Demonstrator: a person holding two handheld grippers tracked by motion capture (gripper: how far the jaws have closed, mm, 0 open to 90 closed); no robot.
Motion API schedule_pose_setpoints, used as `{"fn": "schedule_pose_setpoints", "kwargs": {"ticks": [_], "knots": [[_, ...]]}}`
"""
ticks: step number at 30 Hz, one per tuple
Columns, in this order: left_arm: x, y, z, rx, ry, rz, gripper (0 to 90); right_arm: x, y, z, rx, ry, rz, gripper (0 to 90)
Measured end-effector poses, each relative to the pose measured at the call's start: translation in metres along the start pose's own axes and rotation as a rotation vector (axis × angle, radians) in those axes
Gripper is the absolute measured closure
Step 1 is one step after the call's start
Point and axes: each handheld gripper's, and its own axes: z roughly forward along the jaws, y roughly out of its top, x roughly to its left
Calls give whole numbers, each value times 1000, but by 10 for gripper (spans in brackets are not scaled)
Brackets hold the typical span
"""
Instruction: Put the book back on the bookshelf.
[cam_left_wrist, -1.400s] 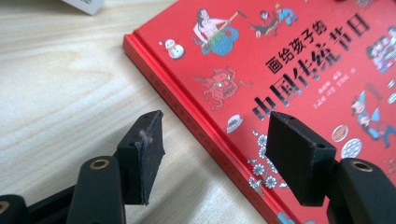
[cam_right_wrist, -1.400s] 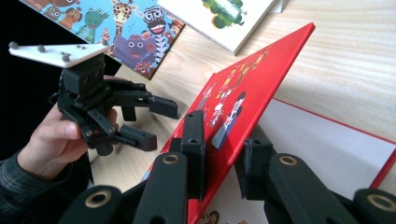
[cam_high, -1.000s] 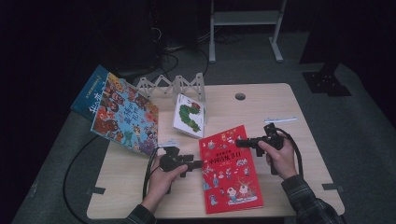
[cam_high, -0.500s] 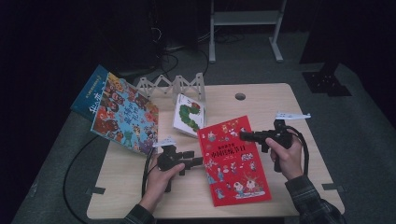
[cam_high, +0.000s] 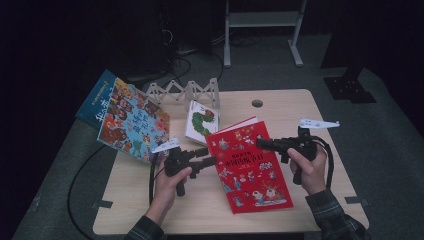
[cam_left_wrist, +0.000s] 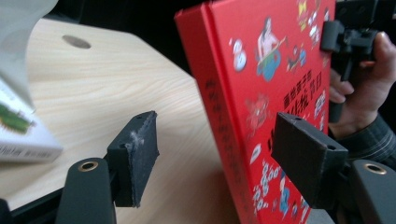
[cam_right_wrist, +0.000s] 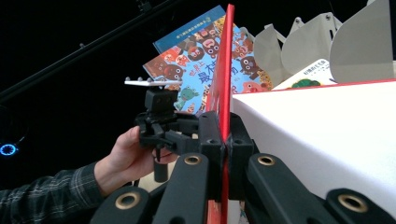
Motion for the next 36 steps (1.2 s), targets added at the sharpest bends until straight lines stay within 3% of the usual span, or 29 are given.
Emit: {"fn": "schedule_pose_setpoints", "kwargs": {"ticks": [2, 7, 9, 11, 14, 16, 24, 36], "knots": [[1, 3, 3, 16, -3, 4, 297, 0, 0, 0, 0, 4, -1, 874], [2, 10, 11, -22, -54, 3, 304, 0, 0, 0, 0, 15, -6, 874], [0, 12, 15, -13, -67, 6, 319, 0, -1, 0, -2, 18, -11, 874], [-2, 13, 17, -12, -96, 5, 371, 0, -1, -1, -1, 24, -13, 874], [-4, 14, 20, -5, -84, 20, 429, 1, -1, -1, 0, 31, -12, 874], [-3, 15, 20, -4, -99, 0, 459, 1, -2, -1, -1, 32, -15, 873], [-5, 18, 17, -6, -138, -13, 582, -4, -5, -4, 1, 37, -22, 856], [-19, 32, 7, -26, -158, 74, 733, -4, -9, -1, 79, -114, -155, 670]]}}
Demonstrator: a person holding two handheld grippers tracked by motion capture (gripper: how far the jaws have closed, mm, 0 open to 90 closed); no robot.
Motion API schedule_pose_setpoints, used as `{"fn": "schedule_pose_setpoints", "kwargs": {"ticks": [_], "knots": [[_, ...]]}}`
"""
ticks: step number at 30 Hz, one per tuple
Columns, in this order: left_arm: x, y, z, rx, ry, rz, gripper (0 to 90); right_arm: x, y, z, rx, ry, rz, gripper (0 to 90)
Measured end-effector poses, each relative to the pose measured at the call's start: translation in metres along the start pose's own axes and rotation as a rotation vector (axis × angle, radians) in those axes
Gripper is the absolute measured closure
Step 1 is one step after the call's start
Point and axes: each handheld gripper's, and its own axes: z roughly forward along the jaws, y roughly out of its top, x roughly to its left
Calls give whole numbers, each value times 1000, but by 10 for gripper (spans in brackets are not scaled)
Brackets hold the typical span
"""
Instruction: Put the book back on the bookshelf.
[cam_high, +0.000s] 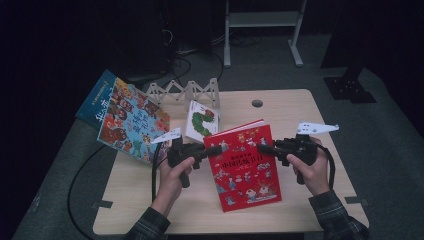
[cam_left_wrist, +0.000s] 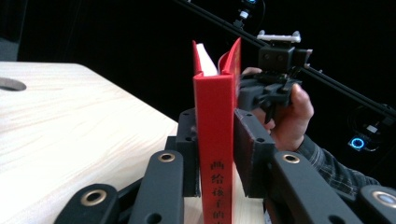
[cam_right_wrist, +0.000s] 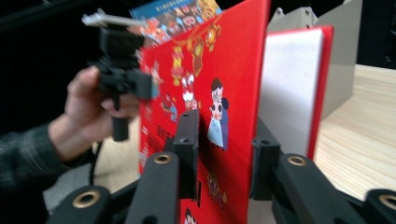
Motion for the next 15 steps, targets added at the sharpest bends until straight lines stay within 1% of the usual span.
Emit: {"fn": "schedule_pose_setpoints", "kwargs": {"ticks": [5, 8, 10, 15], "knots": [[-2, 1, -1, -2, -3, 9, 755, 2, -1, 4, 18, -47, -32, 626], [-5, 4, -1, 12, 6, 29, 761, 3, -2, 4, 24, -68, -46, 610], [-6, 4, -1, 18, 9, 31, 760, 5, -2, 4, 28, -76, -48, 605], [-8, 6, -1, 30, 23, 41, 759, 7, -1, 3, 46, -122, -88, 586]]}}
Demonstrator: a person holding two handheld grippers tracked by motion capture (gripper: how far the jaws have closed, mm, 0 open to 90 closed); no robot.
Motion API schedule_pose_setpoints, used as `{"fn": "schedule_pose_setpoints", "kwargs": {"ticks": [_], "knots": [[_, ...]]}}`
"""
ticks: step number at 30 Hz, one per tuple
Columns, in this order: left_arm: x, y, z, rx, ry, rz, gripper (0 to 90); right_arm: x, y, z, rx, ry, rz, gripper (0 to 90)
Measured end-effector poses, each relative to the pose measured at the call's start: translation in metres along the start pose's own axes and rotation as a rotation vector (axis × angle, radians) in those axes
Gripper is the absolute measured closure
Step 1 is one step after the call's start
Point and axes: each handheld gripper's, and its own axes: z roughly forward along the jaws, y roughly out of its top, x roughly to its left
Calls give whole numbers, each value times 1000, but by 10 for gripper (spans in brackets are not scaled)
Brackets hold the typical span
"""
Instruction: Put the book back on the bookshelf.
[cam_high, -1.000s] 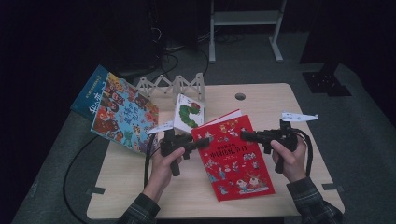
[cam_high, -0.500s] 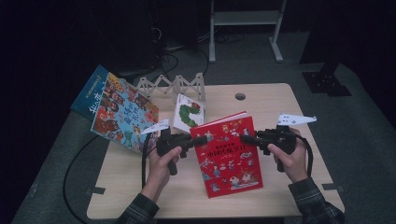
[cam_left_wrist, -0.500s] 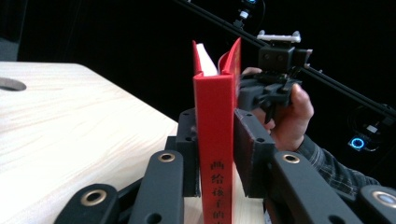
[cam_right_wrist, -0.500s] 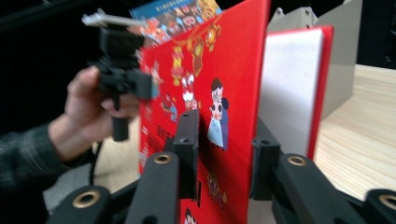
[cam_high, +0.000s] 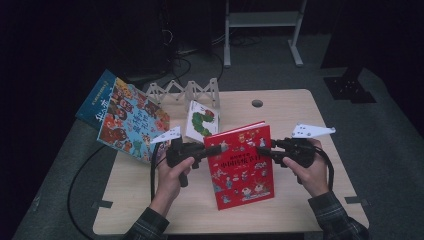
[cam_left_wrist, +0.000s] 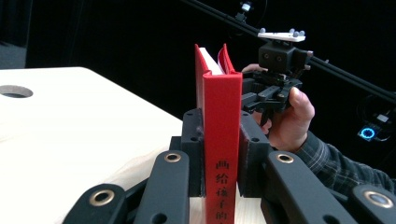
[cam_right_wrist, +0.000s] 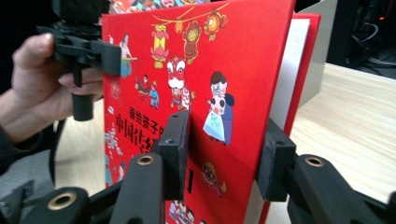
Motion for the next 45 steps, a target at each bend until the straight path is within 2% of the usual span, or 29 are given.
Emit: {"fn": "schedule_pose_setpoints", "kwargs": {"ticks": [9, 11, 16, 22, 26, 35, 40, 45], "knots": [[-5, 4, -1, 27, 38, 29, 779, 0, -1, -5, 8, -49, -11, 483], [-5, 4, -2, 29, 39, 31, 781, 0, -1, -8, -5, -76, -20, 459], [-9, 6, -2, 26, 52, 35, 785, -6, -3, -14, -30, -122, -23, 398], [-9, 8, -5, 27, 68, 31, 788, -16, -12, -15, -4, -173, -30, 352], [-9, 9, -6, 33, 74, 20, 790, -23, -21, -13, 63, -205, -31, 320], [-13, 14, -6, 58, 94, 22, 791, -40, -55, -10, 196, -258, 15, 256], [-15, 15, -6, 60, 98, 21, 792, -48, -74, -8, 273, -312, 18, 238], [-20, 18, -6, 65, 108, 21, 793, -62, -94, -1, 390, -405, 22, 230]]}}
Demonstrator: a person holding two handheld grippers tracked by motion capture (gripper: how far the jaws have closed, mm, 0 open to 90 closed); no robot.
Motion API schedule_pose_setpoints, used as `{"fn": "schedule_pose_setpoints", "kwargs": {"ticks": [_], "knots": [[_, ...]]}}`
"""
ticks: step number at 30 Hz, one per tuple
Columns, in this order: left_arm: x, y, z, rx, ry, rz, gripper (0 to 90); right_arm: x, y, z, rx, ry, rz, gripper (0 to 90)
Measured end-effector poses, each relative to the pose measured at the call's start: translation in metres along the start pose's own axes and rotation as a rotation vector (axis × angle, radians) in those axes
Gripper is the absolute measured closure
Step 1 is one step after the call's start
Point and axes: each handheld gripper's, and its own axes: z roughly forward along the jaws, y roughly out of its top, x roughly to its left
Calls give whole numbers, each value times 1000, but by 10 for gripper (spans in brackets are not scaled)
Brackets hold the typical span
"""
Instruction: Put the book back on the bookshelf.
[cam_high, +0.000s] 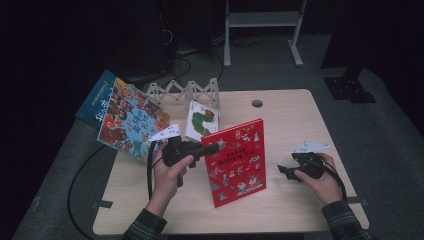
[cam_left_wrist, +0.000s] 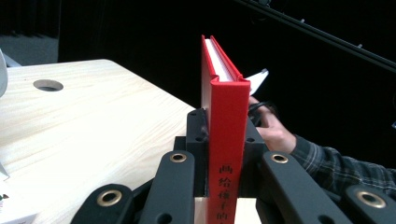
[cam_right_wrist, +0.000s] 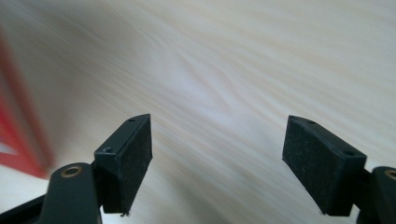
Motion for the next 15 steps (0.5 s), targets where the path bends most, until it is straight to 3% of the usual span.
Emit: {"fn": "schedule_pose_setpoints", "kwargs": {"ticks": [4, 8, 11, 15], "knots": [[-2, 3, -2, -2, 15, -3, 794, -4, -6, 11, 72, -52, 17, 211], [-3, 6, -3, -5, 26, -14, 795, -6, -6, 13, 67, -51, 24, 169], [-4, 9, -4, 0, 37, -14, 795, -11, -7, 15, 66, -37, 61, 130], [-6, 14, -7, 9, 66, -19, 796, -12, -9, 16, 50, -35, 59, 118]]}}
